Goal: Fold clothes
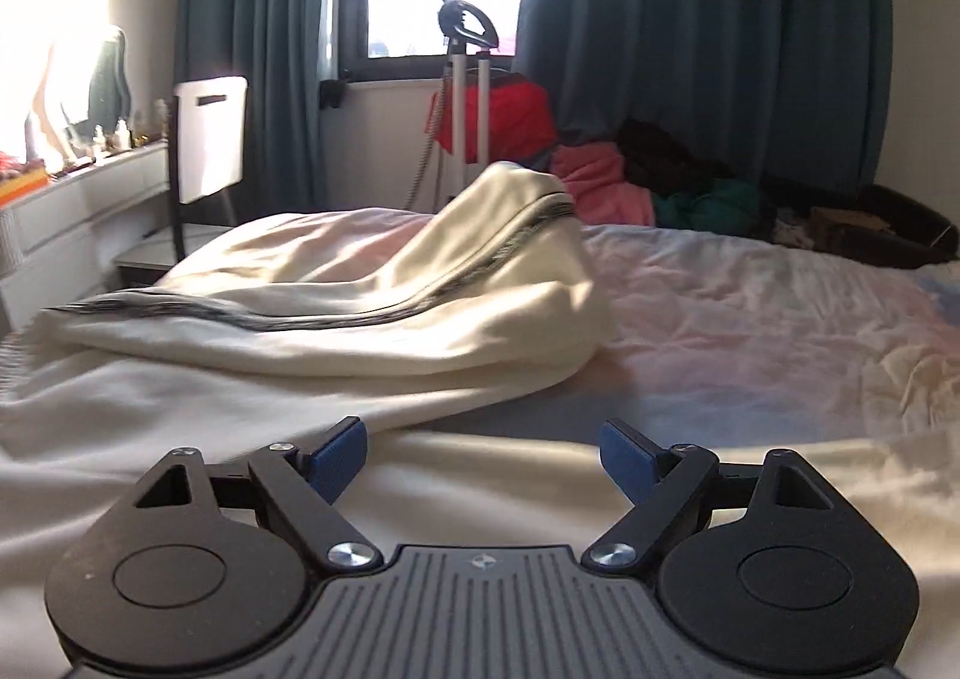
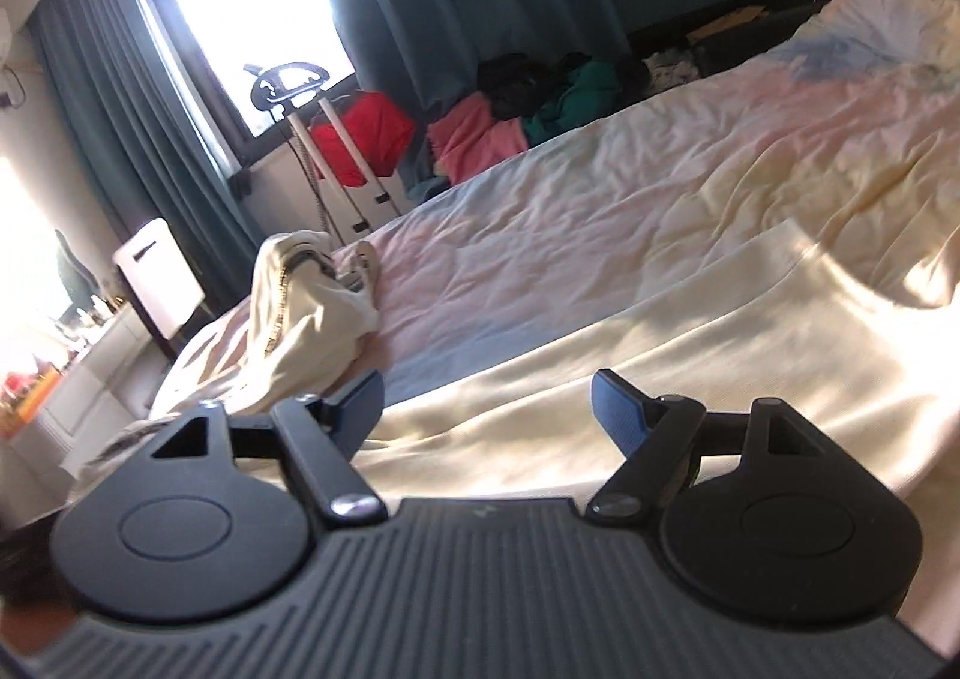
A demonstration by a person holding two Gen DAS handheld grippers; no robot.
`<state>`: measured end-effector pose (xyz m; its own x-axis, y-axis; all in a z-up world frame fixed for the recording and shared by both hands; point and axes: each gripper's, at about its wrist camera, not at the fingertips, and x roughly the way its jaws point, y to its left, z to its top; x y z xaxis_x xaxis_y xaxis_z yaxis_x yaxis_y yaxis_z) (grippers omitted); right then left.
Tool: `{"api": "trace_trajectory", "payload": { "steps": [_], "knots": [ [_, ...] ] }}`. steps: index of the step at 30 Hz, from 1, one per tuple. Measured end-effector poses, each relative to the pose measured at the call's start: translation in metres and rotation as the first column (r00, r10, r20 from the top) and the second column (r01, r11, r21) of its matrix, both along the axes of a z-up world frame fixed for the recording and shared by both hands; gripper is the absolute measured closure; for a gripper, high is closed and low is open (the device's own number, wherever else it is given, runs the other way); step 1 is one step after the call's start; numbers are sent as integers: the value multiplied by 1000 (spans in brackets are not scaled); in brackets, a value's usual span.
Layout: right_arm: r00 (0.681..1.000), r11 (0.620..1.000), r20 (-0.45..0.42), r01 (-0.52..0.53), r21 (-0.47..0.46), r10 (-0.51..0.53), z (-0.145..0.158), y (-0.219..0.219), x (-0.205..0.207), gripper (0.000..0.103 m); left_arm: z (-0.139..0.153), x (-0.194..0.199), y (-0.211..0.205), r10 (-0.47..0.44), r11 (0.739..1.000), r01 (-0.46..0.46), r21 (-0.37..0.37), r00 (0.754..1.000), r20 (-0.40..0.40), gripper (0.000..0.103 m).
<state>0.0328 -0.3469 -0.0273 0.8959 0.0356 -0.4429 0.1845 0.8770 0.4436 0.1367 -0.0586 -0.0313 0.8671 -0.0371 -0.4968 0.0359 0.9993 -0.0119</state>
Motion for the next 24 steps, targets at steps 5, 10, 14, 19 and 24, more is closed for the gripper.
{"api": "trace_trajectory", "payload": {
  "steps": [5,10,14,19,24],
  "knots": [
    [999,999,19,45,-19,-45,-25,-4,25,39,-18,80,-65,-43,998,40,40,996,80,25],
    [995,995,38,91,-37,-90,-51,-7,50,51,-35,173,-126,-111,986,96,134,988,110,33],
    [993,993,38,113,-37,-112,-74,-14,74,52,-59,248,-155,3,973,-17,230,998,61,45],
    [991,991,12,136,11,-136,-102,-25,95,53,-83,308,-157,167,943,-156,293,986,-13,72],
    [989,988,29,146,44,-147,-110,-28,98,53,-78,311,-158,135,948,-118,294,990,-39,99]
  ]
}}
